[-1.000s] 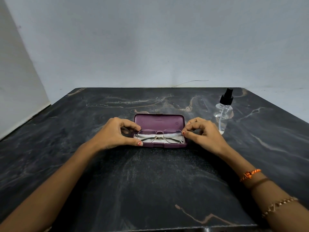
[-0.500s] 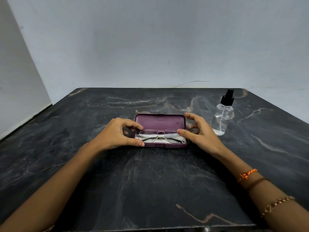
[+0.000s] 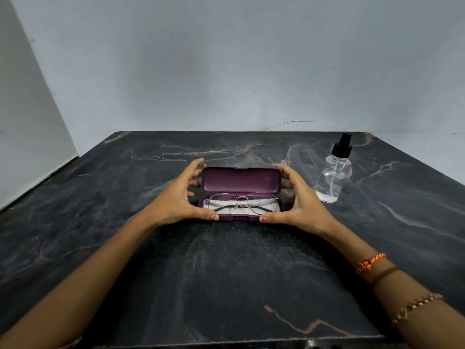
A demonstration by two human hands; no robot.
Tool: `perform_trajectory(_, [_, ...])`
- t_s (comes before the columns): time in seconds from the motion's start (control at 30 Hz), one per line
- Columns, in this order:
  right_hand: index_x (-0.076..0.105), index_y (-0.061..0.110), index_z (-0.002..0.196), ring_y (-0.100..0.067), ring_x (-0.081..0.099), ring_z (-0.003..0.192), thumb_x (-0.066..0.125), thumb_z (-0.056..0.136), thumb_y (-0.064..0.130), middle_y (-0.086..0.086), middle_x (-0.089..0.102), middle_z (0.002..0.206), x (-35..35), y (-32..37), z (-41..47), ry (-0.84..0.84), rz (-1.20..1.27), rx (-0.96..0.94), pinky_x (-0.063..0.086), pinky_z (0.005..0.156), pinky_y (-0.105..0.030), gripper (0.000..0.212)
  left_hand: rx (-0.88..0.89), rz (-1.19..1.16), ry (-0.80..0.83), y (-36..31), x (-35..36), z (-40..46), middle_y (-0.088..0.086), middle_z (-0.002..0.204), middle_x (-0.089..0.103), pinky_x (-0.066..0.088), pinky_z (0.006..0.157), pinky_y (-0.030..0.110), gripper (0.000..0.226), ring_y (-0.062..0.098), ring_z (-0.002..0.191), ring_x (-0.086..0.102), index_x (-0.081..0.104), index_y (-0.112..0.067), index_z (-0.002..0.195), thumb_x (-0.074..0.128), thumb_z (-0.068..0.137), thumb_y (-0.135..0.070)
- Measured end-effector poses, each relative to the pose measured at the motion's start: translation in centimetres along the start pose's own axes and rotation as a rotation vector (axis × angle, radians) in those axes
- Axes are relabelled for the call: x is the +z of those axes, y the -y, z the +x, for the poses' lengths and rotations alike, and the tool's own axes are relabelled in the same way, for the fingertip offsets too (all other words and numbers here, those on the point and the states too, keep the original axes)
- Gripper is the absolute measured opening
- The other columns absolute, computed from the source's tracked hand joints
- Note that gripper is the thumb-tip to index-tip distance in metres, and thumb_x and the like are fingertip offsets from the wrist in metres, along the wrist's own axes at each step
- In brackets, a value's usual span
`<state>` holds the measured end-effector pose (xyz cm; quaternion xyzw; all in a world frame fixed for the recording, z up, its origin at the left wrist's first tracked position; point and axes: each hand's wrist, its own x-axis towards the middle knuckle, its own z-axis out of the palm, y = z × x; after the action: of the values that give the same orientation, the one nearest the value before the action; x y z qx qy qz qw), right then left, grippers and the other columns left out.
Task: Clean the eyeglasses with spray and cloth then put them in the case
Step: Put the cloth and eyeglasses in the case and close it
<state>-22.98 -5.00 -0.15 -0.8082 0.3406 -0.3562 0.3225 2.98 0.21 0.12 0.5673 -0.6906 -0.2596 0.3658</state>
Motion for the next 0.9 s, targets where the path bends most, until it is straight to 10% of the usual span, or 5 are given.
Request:
perform_trajectory(0.27, [0.036,0.034,0.109,0.002,0.047,0.106,0.084,0.053,0.036,0.015,0.048,0.113,-0.10,-0.29,-0.02,-0.051,-0.062,-0.090,0.034,0.079,0.001,0.073,0.068,-0.047,0.011,-0.47,0.08,-0.11,-0.014,0.119,0.047,0.046,0.081,0.017,0.084,0.004,0.106,0.050,0.035,-0.043,0.124,0.083,0.058,-0.022])
perform_trajectory(0.9, [0.046,0.025,0.130,-0.017,0.042,0.104,0.056,0.086,0.037,-0.003,0.051,0.124,0.30,0.27,-0.49,0.048,-0.592,-0.256,0.034,0.089,-0.027,0.046,0.271,0.332,-0.089,-1.03,0.58,-0.87,-0.011,0.111,0.052,0.038,0.081,0.015,0.045,0.007,0.098,0.051,0.054,-0.028,0.113,0.068,0.070,-0.033])
